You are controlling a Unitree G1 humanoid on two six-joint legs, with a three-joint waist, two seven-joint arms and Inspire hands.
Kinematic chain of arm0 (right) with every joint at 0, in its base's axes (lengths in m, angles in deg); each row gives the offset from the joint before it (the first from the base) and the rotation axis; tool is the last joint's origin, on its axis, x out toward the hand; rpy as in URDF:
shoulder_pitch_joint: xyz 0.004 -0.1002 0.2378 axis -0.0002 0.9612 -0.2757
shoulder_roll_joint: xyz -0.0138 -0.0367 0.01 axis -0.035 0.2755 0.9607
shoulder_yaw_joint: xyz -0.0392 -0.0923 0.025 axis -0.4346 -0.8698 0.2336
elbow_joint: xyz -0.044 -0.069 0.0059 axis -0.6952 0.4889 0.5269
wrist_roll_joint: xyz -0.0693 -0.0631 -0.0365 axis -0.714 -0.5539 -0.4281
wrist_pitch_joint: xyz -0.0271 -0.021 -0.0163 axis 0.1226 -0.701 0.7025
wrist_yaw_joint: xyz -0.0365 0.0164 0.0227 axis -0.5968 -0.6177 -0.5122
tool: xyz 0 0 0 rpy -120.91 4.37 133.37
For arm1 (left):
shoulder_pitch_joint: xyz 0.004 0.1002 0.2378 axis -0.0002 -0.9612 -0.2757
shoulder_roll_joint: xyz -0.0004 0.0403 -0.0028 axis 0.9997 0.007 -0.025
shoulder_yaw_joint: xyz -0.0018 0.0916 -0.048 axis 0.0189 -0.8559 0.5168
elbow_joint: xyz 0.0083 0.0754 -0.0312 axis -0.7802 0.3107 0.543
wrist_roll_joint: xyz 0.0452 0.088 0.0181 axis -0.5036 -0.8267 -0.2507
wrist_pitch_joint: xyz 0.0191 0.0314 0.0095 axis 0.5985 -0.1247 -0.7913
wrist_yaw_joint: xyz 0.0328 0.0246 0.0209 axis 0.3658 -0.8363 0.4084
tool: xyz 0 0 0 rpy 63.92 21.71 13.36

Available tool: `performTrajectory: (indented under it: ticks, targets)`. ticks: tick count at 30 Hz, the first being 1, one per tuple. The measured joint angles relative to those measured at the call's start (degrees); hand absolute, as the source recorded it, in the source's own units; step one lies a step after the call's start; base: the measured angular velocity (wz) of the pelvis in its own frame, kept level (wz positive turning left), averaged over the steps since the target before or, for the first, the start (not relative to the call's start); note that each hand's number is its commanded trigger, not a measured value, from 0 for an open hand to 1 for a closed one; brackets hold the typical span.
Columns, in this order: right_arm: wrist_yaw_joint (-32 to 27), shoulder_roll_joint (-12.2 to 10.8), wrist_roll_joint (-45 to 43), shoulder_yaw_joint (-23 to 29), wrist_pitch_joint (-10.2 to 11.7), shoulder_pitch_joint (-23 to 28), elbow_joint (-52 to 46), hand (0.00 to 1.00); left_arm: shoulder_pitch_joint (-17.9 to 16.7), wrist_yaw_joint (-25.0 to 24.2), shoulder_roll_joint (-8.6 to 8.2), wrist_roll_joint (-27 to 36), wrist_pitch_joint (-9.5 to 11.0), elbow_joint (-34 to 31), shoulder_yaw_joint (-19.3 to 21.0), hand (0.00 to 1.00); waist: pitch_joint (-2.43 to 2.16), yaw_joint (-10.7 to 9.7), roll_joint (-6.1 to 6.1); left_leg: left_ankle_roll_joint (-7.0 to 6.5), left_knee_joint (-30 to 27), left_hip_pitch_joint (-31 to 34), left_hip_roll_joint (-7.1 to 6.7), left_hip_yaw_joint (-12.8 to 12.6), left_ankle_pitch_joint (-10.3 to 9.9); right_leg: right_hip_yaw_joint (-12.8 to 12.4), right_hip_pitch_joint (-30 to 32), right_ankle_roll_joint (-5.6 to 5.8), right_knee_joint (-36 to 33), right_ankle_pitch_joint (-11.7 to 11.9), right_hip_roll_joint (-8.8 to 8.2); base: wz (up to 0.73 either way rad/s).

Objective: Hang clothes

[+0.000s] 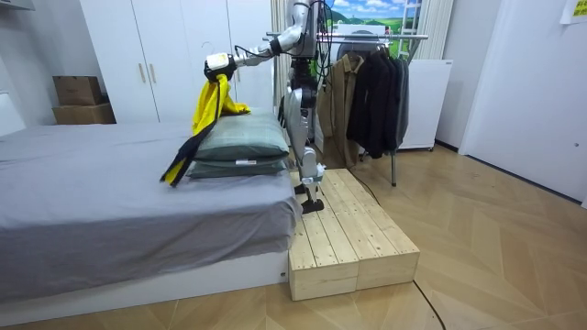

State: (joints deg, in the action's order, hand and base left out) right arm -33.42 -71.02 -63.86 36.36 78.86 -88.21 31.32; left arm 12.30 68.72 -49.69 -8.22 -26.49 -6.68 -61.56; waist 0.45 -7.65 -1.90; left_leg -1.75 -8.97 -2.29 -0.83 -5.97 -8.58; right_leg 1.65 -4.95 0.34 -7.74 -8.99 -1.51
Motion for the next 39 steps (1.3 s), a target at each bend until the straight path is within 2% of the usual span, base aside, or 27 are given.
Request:
performTrajectory:
  ticks: [2,4,9,12,16,20,22,26,28,36,39]
  targets:
    - [0.0,-0.02,-0.26,0.56,0.0,0.56,-1.3,0.0,0.0,0.01,0.34,0.69,0.09,-0.35,0.1,1.0,-0.01,0.04,-0.01,0.0,0.0,0.03,0.0,-0.02,0.0,0.08,0.02,-0.03,0.0,-0.03,0.0,0.0]
    - [-0.01,-0.04,-0.57,2.24,0.03,0.65,-1.76,0.0,0.0,0.02,1.32,4.3,0.11,-0.99,0.49,1.0,-0.04,-0.01,-0.06,0.02,-0.02,0.0,0.06,-0.05,-0.01,0.07,0.03,-0.03,-0.01,-0.03,0.04,0.0]
    - [-0.67,0.0,-4.38,4.02,0.15,0.74,-1.63,0.0,-0.1,0.47,1.37,11.07,0.65,-1.62,4.06,1.0,-0.07,0.1,0.3,0.03,0.16,-0.62,0.08,-0.06,-0.01,0.02,-0.23,-0.03,-0.06,-0.03,0.07,0.0]
    - [-1.19,0.0,-8.71,4.58,0.15,0.75,-1.63,0.0,-0.12,0.52,1.28,11.5,0.68,-1.62,5.14,1.0,-0.05,0.14,0.96,0.03,0.26,-0.83,0.08,-0.02,-0.02,-0.03,-0.14,-0.12,-0.13,-0.09,0.05,0.0]
    - [-4.7,0.03,-15.06,5.64,0.05,0.69,-2.8,0.0,-1.06,0.5,1.35,11.36,0.61,-1.62,5.15,1.0,-0.33,0.29,1.79,0.04,0.23,-0.8,0.07,-0.08,-0.02,-0.07,-0.02,-0.13,-0.34,-0.09,0.05,0.0]
    - [-8.92,0.57,-20.67,6.74,-0.42,1.4,-6.03,0.0,-1.06,0.5,2.31,11.47,0.54,-1.62,5.14,1.0,-0.37,0.14,1.8,0.04,0.22,-0.72,0.03,-0.06,-0.02,-0.08,0.05,-0.13,-0.36,-0.09,0.04,0.0]
    - [-11.29,1.13,-24.44,6.96,-0.74,2.41,-9.14,0.0,-1.05,0.51,3.29,11.34,0.51,-1.64,5.17,1.0,-0.47,0.2,1.6,0.04,0.22,-0.36,0.07,-0.06,-0.02,-0.09,0.23,-0.13,-0.71,-0.09,0.06,0.0]
    - [-13.88,1.94,-31.65,10.33,-1.38,2.96,-13.3,0.0,-1.13,0.51,3.46,11.47,0.1,-2.65,5.22,1.0,-0.54,0.12,1.44,0.03,0.22,-0.35,0.0,-0.3,-0.01,-0.11,0.38,-0.13,-0.95,-0.09,-0.02,0.0]
    - [-15.26,2.49,-36.59,11.66,-1.79,3.51,-18.88,0.0,-1.66,0.53,3.81,11.42,0.11,-4.41,5.22,1.0,-0.52,0.08,1.49,0.02,0.23,-0.48,0.01,-0.59,0.0,-0.07,0.43,-0.11,-1.14,-0.1,-0.08,-0.08]
    - [-20.64,3.1,-44.1,14.53,-1.76,5.16,-37.16,0.0,-4.14,0.48,3.76,10.74,-0.02,-7.65,6.58,1.0,-0.47,0.09,2.06,0.01,0.25,-0.74,0.14,-1.58,0.0,-0.65,1.1,-0.09,-2.1,-0.42,-0.09,-0.05]
    - [-22.94,3.09,-44.91,14.93,-1.58,5.11,-41.66,0.0,-4.56,0.47,3.57,10.77,-1.19,-7.65,6.75,1.0,-0.59,0.03,2.49,0.01,0.24,-0.94,0.13,-1.65,0.0,-0.8,0.82,-0.1,-2.04,-0.43,-0.05,-0.02]
